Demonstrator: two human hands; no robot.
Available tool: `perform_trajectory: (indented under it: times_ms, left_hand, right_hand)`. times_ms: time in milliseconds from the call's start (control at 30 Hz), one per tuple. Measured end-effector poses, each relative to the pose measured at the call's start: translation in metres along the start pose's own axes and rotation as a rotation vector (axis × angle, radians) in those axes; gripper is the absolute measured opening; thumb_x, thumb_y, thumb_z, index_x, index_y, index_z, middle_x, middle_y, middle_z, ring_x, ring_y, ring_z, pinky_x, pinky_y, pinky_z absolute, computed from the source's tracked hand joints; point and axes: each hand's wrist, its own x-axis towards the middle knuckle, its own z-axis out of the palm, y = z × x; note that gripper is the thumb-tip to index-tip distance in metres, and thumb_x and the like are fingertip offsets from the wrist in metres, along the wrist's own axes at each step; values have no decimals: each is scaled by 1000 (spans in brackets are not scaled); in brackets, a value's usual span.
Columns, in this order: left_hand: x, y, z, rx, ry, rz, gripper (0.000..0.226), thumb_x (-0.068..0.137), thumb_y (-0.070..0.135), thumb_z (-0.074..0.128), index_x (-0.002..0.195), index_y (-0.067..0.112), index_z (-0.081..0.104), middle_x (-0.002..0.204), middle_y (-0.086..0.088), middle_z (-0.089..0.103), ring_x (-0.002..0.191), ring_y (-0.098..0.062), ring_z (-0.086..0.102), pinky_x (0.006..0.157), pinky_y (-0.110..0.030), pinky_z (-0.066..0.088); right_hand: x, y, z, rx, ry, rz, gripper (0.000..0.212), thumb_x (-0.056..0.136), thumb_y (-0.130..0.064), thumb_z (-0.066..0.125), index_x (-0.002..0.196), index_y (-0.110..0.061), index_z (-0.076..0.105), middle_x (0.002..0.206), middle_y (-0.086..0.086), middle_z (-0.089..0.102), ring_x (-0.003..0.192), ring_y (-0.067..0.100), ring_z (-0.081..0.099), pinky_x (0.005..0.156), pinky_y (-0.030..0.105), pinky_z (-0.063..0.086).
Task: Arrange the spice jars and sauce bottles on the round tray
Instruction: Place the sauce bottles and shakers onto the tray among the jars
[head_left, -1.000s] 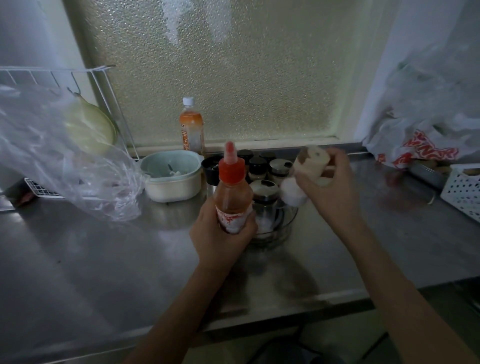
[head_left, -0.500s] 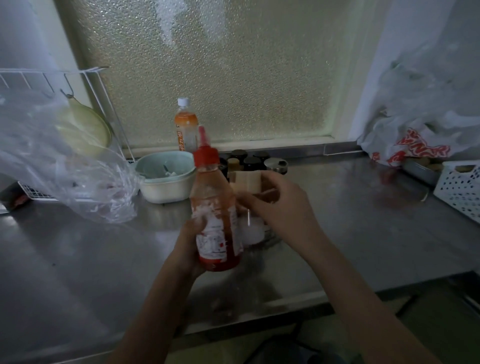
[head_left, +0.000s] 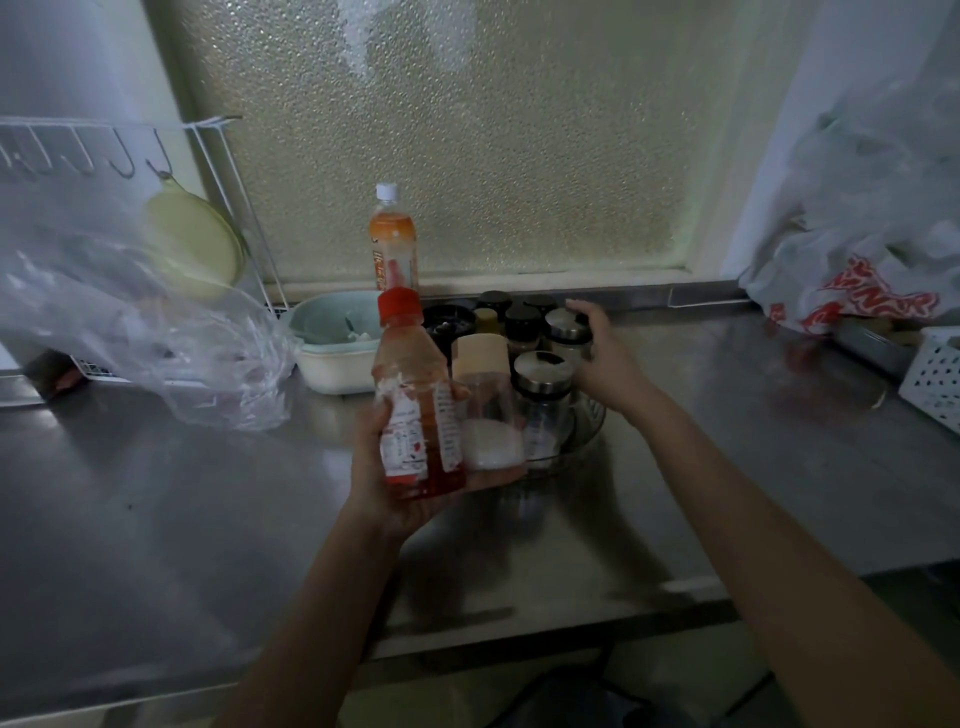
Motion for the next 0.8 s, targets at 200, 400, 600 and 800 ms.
perform_trajectory:
  times_ms: [200, 400, 600, 800]
  left_hand:
    - [-1, 2, -5, -66, -236, 38, 57, 61, 51, 75, 101, 12, 64, 129, -13, 37, 121, -42, 41, 87, -62, 45]
    - [-2, 2, -4, -75, -299, 30, 56, 69, 46, 72, 109, 9, 61, 127, -15, 48, 120, -42, 45, 90, -65, 42]
    - [-4, 2, -10, -145, -403, 28, 58, 79, 43, 64, 120, 4, 53, 133, -21, 48, 126, -47, 39, 97, -66, 34]
    - [-4, 3, -15, -182, -312, 118, 59, 71, 50, 67, 114, 11, 55, 142, -17, 23, 131, -47, 26, 91, -64, 40]
  right_hand:
    - [-25, -1, -2, 30, 197, -84, 58, 76, -18, 74, 127, -21, 48, 107, -8, 56, 95, 9, 55, 66, 4, 38]
    - [-57, -6, -8, 130, 115, -110, 56, 77, -14, 75, 125, -22, 48, 108, -18, 54, 88, -19, 55, 72, -3, 40]
    - [-68, -11, -12, 222, -151, -94, 60, 84, -9, 66, 134, -32, 41, 123, -16, 51, 98, -18, 54, 83, 7, 46]
    - [-85, -51, -6, 45, 167, -217, 48, 87, -35, 61, 133, -30, 47, 127, -17, 51, 110, -10, 47, 99, 20, 34]
